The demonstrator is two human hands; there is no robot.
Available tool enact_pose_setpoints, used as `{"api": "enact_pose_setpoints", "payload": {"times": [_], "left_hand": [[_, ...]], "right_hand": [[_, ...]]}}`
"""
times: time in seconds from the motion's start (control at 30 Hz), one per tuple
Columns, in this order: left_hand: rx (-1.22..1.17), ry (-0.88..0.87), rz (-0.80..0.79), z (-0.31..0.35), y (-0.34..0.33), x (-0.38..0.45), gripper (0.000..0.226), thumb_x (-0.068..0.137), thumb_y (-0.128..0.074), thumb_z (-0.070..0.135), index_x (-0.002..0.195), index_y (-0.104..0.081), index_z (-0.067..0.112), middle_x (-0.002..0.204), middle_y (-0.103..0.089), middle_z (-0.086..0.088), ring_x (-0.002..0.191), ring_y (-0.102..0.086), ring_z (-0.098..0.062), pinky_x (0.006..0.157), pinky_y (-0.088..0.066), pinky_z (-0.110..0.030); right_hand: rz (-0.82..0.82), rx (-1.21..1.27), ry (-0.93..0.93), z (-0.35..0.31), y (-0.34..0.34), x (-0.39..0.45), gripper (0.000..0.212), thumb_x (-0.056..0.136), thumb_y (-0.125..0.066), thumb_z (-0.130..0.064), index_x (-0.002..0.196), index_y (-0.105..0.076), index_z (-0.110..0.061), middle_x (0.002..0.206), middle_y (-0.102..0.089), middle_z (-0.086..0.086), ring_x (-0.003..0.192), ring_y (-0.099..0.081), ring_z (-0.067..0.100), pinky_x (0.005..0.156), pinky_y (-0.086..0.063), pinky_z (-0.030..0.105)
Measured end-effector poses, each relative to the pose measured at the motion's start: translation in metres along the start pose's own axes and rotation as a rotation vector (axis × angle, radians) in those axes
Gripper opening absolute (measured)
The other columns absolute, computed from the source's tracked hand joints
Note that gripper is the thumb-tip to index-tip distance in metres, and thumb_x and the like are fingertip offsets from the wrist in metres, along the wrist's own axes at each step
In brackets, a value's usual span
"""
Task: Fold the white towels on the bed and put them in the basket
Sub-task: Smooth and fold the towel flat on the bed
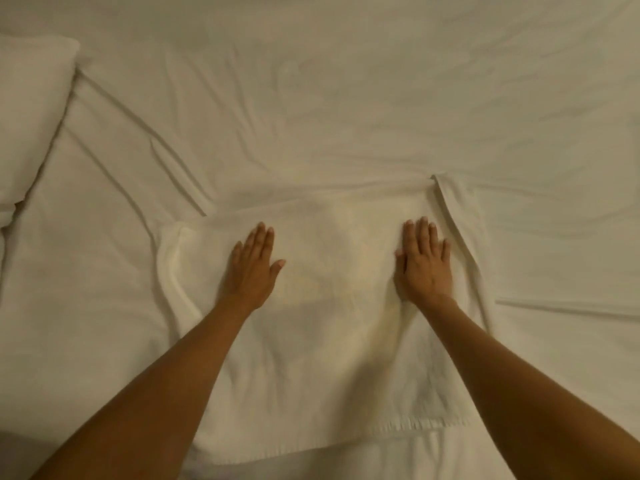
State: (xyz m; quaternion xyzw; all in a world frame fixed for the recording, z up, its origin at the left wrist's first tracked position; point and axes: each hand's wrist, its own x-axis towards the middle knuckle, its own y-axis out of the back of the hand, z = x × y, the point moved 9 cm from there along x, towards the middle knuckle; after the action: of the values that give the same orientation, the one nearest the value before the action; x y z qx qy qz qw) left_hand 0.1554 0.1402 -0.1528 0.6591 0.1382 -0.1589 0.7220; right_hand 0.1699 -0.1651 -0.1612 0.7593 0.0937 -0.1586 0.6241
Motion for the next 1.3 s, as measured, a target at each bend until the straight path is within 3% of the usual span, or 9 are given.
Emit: {"api": "enact_pose_setpoints", "payload": {"times": [0.27,0.47,0.6,0.73,0.83,0.9,0.97,1.17,1.3], "left_hand": [[0.241,-0.442,-0.045,0.164,0.03,0.048,0.073,0.099,-0.03,0.048,0.153,0.005,0.012,0.162,0.011,-0.005,0.15,0.004,-0.018,0.122,-0.003,-0.037],[0.534,-0.808,0.019,0.308,0.04,0.07,0.081,0.095,-0.052,0.028,0.152,0.001,0.008,0.162,0.005,-0.011,0.15,-0.002,-0.024,0.121,-0.011,-0.041],[0.745,-0.925,-0.026,0.371,0.023,0.084,0.068,0.097,-0.045,0.015,0.153,-0.007,0.008,0.161,-0.002,-0.013,0.15,-0.007,-0.025,0.121,-0.012,-0.042],[0.878,-0.915,-0.084,0.394,0.015,0.091,0.068,0.092,-0.053,0.016,0.15,-0.018,0.007,0.159,-0.016,-0.012,0.148,-0.014,-0.024,0.121,-0.008,-0.043],[0.872,-0.943,-0.063,0.401,0.022,0.094,0.061,0.086,-0.061,0.012,0.14,-0.035,0.006,0.144,-0.042,-0.011,0.137,-0.037,-0.026,0.12,-0.011,-0.044],[0.937,-0.964,-0.028,0.4,0.025,0.097,0.056,0.084,-0.063,0.013,0.135,-0.04,0.009,0.133,-0.053,-0.008,0.126,-0.05,-0.026,0.12,-0.012,-0.044],[1.027,-0.955,-0.042,0.395,0.027,0.1,0.049,0.088,-0.059,0.014,0.133,-0.042,0.012,0.128,-0.058,-0.005,0.122,-0.054,-0.024,0.12,-0.011,-0.044],[1.182,-0.955,-0.022,0.379,0.035,0.098,0.028,0.095,-0.045,0.008,0.117,-0.061,0.014,0.122,-0.061,-0.002,0.117,-0.056,-0.021,0.115,-0.023,-0.04],[1.174,-0.95,-0.034,0.368,0.033,0.099,0.03,0.095,-0.046,0.011,0.123,-0.057,0.018,0.122,-0.063,0.0,0.118,-0.058,-0.019,0.114,-0.026,-0.035]], "right_hand": [[0.176,0.178,-0.403,0.083,0.02,-0.091,0.06,0.096,-0.016,-0.036,0.151,-0.002,-0.015,0.16,0.0,0.012,0.148,0.0,0.026,0.118,-0.001,0.046],[0.068,0.308,-0.617,0.136,-0.02,-0.145,0.063,0.098,-0.015,-0.046,0.151,0.0,-0.014,0.16,-0.001,0.013,0.148,0.001,0.025,0.12,0.001,0.045],[0.047,0.419,-0.617,0.147,-0.044,-0.156,0.067,0.096,-0.021,-0.052,0.151,-0.008,-0.016,0.16,-0.003,0.01,0.148,-0.003,0.024,0.12,-0.007,0.046],[0.074,0.478,-0.573,0.137,-0.046,-0.155,0.073,0.091,-0.025,-0.059,0.149,-0.019,-0.016,0.16,-0.003,0.01,0.148,-0.003,0.025,0.119,-0.007,0.044],[0.104,0.492,-0.508,0.123,-0.041,-0.159,0.07,0.089,-0.038,-0.057,0.143,-0.033,-0.011,0.157,-0.019,0.014,0.145,-0.018,0.028,0.117,-0.017,0.041],[0.174,0.501,-0.48,0.12,-0.031,-0.159,0.061,0.086,-0.048,-0.052,0.129,-0.048,-0.008,0.137,-0.049,0.016,0.126,-0.046,0.033,0.104,-0.037,0.038],[0.175,0.55,-0.491,0.119,-0.027,-0.157,0.051,0.083,-0.053,-0.048,0.119,-0.052,-0.012,0.11,-0.062,0.008,0.101,-0.059,0.029,0.089,-0.045,0.036],[-0.085,0.631,-0.558,0.124,-0.036,-0.15,0.04,0.079,-0.063,-0.044,0.1,-0.057,-0.01,0.093,-0.065,0.005,0.085,-0.062,0.027,0.08,-0.048,0.037],[-0.058,0.667,-0.597,0.13,-0.028,-0.15,0.024,0.077,-0.061,-0.028,0.094,-0.056,-0.011,0.08,-0.059,0.002,0.073,-0.055,0.024,0.062,-0.041,0.031]]}}
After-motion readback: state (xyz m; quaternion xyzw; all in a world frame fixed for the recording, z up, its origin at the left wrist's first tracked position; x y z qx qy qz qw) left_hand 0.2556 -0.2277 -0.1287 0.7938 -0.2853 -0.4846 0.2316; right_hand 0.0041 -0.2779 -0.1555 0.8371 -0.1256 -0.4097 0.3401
